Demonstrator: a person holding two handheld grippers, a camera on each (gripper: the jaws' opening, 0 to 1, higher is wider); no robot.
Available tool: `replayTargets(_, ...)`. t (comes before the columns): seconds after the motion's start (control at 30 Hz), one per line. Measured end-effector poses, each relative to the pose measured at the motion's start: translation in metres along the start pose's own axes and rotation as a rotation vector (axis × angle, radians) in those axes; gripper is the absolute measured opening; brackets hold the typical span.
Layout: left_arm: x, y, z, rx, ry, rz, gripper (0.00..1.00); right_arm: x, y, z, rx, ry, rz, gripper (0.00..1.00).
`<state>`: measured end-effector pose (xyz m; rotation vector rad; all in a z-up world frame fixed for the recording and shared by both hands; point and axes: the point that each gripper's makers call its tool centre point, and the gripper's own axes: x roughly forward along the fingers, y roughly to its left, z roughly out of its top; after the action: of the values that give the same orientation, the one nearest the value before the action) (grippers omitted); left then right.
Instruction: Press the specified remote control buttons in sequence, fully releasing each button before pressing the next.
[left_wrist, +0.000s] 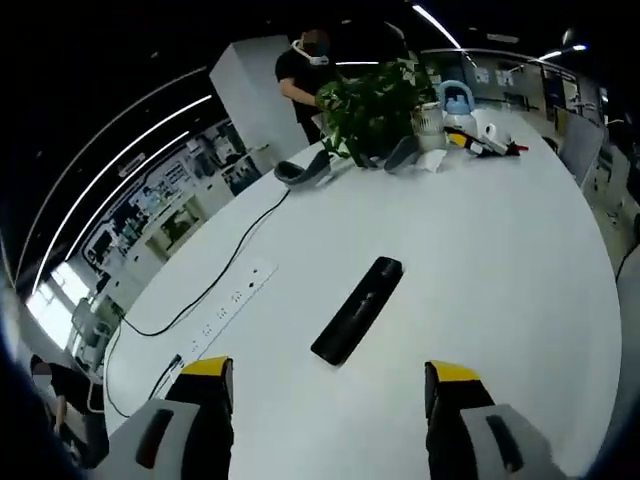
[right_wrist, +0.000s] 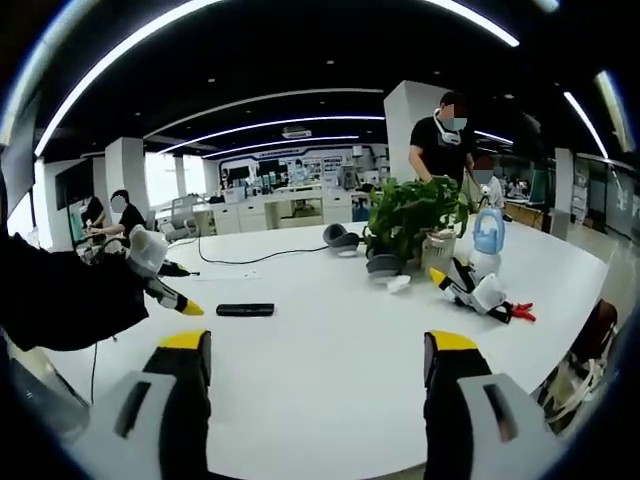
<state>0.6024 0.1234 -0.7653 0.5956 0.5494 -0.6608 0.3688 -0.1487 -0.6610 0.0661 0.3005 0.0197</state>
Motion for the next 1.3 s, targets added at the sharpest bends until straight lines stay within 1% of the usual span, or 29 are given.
replayTargets(0.07, -0.012, -0.001, -0.001, -0.017, -0.016, 0.012, 0.86, 0.0, 0.0, 0.002, -0.007, -0.009, -0.004, 1.0)
replayTargets(0.1, -0.018, -0.002, 0.001, -0.028, -0.032, 0.019, 0.88, 0.0, -0.001, 0.003, -0.008, -0.016, -0.008, 1.0)
replayTargets(0.17, -0.031, -0.004, 0.008, -0.08, -0.093, 0.034, 0.93, -0.001, -0.002, 0.004, -0.005, -0.024, -0.01, 1.0)
replayTargets(0.2, -0.039, -0.006, 0.015, -0.114, -0.149, 0.031, 0.97, -0.002, -0.003, 0.006, 0.002, -0.032, -0.012, 1.0)
replayTargets(0.23, -0.045, -0.005, 0.018, -0.128, -0.175, 0.033, 0.99, -0.002, -0.004, 0.006, 0.006, -0.035, -0.011, 1.0)
replayTargets(0.27, -0.053, -0.002, 0.023, -0.141, -0.209, 0.053, 1.0, -0.001, -0.003, 0.006, 0.012, -0.033, -0.007, 1.0)
replayTargets(0.3, -0.058, -0.002, 0.025, -0.146, -0.223, 0.056, 1.0, -0.001, -0.003, 0.005, 0.013, -0.028, -0.004, 1.0)
replayTargets(0.33, -0.066, -0.003, 0.026, -0.151, -0.222, 0.05, 1.0, -0.001, -0.001, 0.004, 0.007, -0.023, -0.003, 1.0)
replayTargets(0.4, -0.078, -0.002, 0.031, -0.159, -0.25, 0.061, 1.0, -0.001, 0.0, 0.004, -0.001, -0.023, 0.004, 1.0)
replayTargets(0.47, -0.091, -0.004, 0.037, -0.187, -0.283, 0.064, 1.0, -0.001, 0.002, 0.005, 0.001, -0.023, 0.01, 1.0)
replayTargets(0.5, -0.099, -0.004, 0.041, -0.223, -0.311, 0.06, 1.0, -0.001, 0.001, 0.005, 0.002, -0.025, 0.009, 1.0)
replayTargets(0.63, -0.124, -0.007, 0.053, -0.315, -0.417, 0.045, 1.0, -0.002, -0.001, 0.006, 0.011, -0.03, 0.001, 1.0)
replayTargets(0.67, -0.129, -0.008, 0.052, -0.323, -0.423, 0.042, 1.0, -0.002, -0.001, 0.006, 0.012, -0.031, -0.001, 1.0)
replayTargets(0.73, -0.141, -0.01, 0.046, -0.351, -0.407, 0.062, 1.0, -0.003, -0.002, 0.007, 0.014, -0.036, -0.003, 1.0)
replayTargets(0.83, -0.16, -0.014, 0.045, -0.368, -0.433, 0.081, 1.0, -0.003, -0.002, 0.006, 0.017, -0.036, -0.007, 1.0)
replayTargets(0.93, -0.18, -0.02, 0.039, -0.41, -0.449, 0.093, 1.0, -0.003, -0.001, 0.006, 0.012, -0.036, -0.007, 1.0)
replayTargets(1.0, -0.189, -0.023, 0.035, -0.433, -0.453, 0.093, 1.0, -0.003, -0.001, 0.006, 0.01, -0.035, -0.005, 1.0)
replayTargets(1.07, -0.202, -0.032, 0.031, -0.533, -0.465, 0.072, 1.0, -0.003, 0.0, 0.006, 0.009, -0.036, -0.002, 1.0)
replayTargets(1.1, -0.207, -0.034, 0.031, -0.551, -0.479, 0.078, 1.0, -0.003, 0.0, 0.006, 0.006, -0.033, -0.003, 1.0)
replayTargets(1.13, -0.215, -0.037, 0.03, -0.552, -0.498, 0.094, 1.0, -0.003, 0.0, 0.006, 0.003, -0.032, -0.004, 1.0)
replayTargets(1.2, -0.223, -0.04, 0.026, -0.542, -0.502, 0.124, 1.0, -0.003, 0.001, 0.006, -0.003, -0.033, -0.003, 1.0)
replayTargets(1.27, -0.23, -0.04, 0.02, -0.514, -0.494, 0.174, 1.0, -0.003, 0.0, 0.005, -0.006, -0.028, -0.006, 1.0)
replayTargets(1.3, -0.235, -0.042, 0.016, -0.517, -0.484, 0.19, 1.0, -0.003, 0.0, 0.005, -0.005, -0.026, -0.007, 1.0)
